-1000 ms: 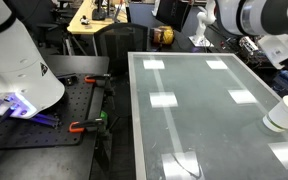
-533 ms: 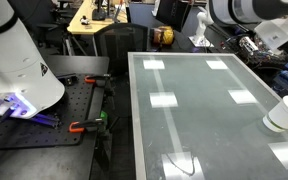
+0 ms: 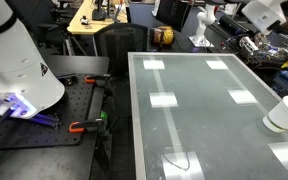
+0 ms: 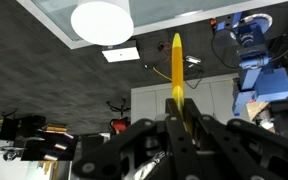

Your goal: Take the pen out of the cup and put it on the table

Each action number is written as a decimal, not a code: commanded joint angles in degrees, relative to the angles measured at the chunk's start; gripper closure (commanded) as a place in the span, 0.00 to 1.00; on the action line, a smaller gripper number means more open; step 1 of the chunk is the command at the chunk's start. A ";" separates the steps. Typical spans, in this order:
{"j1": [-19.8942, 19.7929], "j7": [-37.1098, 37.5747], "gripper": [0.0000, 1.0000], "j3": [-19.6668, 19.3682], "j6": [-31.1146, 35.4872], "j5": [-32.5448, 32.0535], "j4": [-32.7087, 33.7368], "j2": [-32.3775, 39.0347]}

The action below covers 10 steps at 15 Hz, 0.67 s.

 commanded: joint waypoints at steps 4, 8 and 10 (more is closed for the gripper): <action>-17.76 -14.27 0.97 23.31 -8.85 2.24 -6.24 -11.52; -26.59 -24.88 0.97 34.27 -18.38 10.07 -5.03 -12.45; -28.73 -29.04 0.97 36.29 -22.96 12.90 -4.20 -12.57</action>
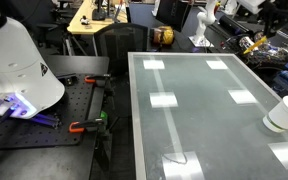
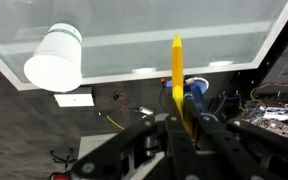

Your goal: Take the pen out of the cup and put it on the table

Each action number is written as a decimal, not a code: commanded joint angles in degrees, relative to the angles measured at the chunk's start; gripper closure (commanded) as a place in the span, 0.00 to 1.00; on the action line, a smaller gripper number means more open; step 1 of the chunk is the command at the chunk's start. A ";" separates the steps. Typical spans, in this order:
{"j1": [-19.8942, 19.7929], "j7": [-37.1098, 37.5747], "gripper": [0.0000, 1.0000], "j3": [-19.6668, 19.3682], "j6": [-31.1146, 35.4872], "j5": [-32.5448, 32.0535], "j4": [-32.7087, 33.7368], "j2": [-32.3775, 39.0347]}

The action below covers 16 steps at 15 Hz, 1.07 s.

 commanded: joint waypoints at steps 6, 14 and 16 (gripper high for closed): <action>-4.53 -12.48 0.97 2.82 -20.65 6.49 2.90 -1.36; -3.60 -20.55 0.97 2.05 -35.87 3.73 6.36 1.19; -3.23 -23.85 0.97 2.08 -39.39 1.88 7.04 2.43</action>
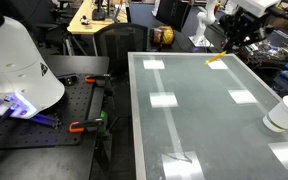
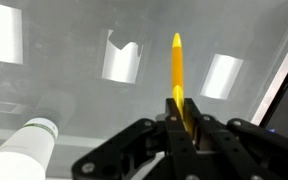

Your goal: Take the pen out of the cup and put it on the table

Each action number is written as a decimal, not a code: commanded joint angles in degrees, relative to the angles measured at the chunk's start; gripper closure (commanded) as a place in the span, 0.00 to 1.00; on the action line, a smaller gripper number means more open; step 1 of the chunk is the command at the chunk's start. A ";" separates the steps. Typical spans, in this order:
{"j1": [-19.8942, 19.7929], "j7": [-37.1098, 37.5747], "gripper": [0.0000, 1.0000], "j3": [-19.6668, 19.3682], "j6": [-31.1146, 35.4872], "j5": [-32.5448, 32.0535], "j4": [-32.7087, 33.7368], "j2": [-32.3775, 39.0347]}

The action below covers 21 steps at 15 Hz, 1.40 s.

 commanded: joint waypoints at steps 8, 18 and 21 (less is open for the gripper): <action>2.59 -13.03 0.97 0.46 -13.46 -8.45 7.12 8.61; 7.08 -11.64 0.97 1.00 -10.16 -15.72 11.98 17.15; 7.67 -12.14 0.84 1.06 -8.42 -16.98 12.96 19.35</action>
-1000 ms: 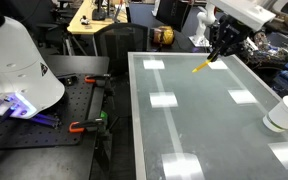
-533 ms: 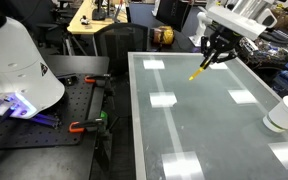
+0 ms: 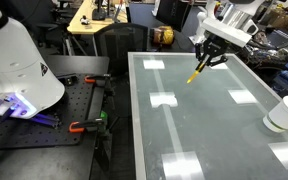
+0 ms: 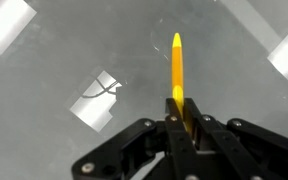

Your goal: Take the pen out of the cup and put it on the table

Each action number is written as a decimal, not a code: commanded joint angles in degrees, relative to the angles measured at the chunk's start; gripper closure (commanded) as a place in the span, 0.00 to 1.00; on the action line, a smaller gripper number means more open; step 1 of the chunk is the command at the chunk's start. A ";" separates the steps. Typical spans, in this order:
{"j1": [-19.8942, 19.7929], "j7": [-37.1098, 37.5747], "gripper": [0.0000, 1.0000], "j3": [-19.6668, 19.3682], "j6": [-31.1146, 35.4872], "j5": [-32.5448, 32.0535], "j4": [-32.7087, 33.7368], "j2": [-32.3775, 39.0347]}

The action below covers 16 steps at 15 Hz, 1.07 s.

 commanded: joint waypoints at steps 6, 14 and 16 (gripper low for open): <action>0.87 0.71 0.36 0.12 3.84 -4.09 3.03 4.47; 0.76 3.03 0.00 -0.14 10.35 -4.44 -0.58 0.35; 0.69 3.30 0.00 -0.19 12.44 -4.43 -1.72 -1.12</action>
